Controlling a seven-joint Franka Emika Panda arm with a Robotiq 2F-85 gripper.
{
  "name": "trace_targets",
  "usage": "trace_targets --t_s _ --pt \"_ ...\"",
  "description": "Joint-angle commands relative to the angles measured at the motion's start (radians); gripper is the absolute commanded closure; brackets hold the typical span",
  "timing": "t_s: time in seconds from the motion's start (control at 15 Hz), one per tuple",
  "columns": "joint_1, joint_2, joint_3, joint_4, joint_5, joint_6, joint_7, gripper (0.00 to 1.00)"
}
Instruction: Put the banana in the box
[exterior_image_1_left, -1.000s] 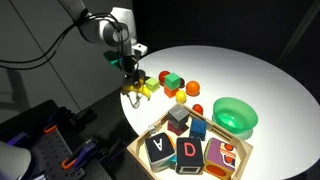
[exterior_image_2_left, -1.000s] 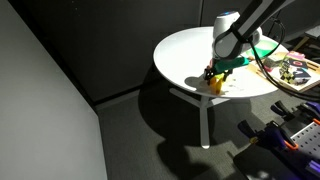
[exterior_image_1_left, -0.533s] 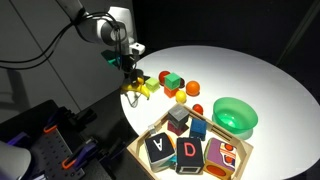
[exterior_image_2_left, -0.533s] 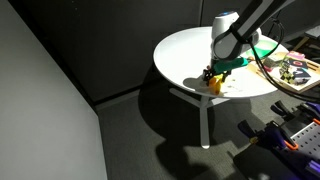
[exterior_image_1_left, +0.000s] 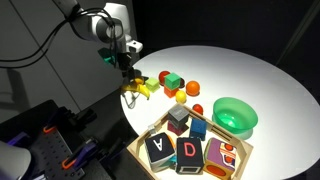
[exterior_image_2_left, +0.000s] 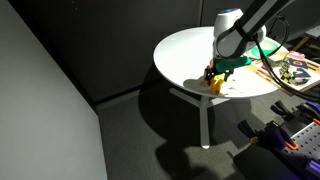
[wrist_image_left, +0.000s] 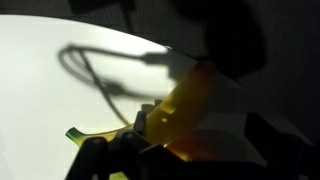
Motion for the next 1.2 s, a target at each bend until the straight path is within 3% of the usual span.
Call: trace_targets --t_s 0.0,1.13 --pt "0.009 -0.062 -0.008 -0.055 0.013 0.006 0.019 0.00" --pt "-0.009 -0.037 -0.024 -0.046 0.068 0.044 0.059 0.00"
